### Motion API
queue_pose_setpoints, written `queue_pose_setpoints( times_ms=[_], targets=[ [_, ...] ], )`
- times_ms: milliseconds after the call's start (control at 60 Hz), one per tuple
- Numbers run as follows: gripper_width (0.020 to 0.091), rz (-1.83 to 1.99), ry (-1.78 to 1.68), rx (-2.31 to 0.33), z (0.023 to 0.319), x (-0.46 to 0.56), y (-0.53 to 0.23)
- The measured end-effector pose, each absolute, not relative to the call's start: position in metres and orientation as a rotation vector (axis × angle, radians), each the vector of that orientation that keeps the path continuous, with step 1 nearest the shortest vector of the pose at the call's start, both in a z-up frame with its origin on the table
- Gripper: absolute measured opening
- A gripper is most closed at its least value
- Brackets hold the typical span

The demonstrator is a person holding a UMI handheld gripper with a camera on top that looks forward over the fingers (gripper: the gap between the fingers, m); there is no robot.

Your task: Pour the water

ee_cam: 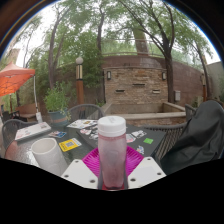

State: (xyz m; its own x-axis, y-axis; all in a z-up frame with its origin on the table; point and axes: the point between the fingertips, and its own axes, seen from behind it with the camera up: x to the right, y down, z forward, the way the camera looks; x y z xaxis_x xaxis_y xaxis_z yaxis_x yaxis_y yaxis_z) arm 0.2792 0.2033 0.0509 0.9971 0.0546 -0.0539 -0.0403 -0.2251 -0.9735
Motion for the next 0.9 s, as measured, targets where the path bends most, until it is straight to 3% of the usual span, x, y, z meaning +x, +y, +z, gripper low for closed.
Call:
queue_pose_setpoints(
  times_ms=[117,150,200,267,367,433,900],
  targets=[
    [0.0425,0.072,-0.009,-1.836,0.044,0.271,0.207],
    [0.0552,0.085,0.016,-1.883,0.036,0.269,0.206],
    [0.0847,0.104,0.038,-1.929,0.032,0.259,0.202],
    [0.0803,0.058,0.053,-1.935,0.041,0.260,0.184],
    [0.0848,-0.025,0.071,-1.941,0.060,0.252,0.154],
    [0.0839,-0.068,0.088,-1.953,0.074,0.238,0.127],
    [0.0833,-0.079,0.206,-2.042,0.214,0.043,-0.106]
  ],
)
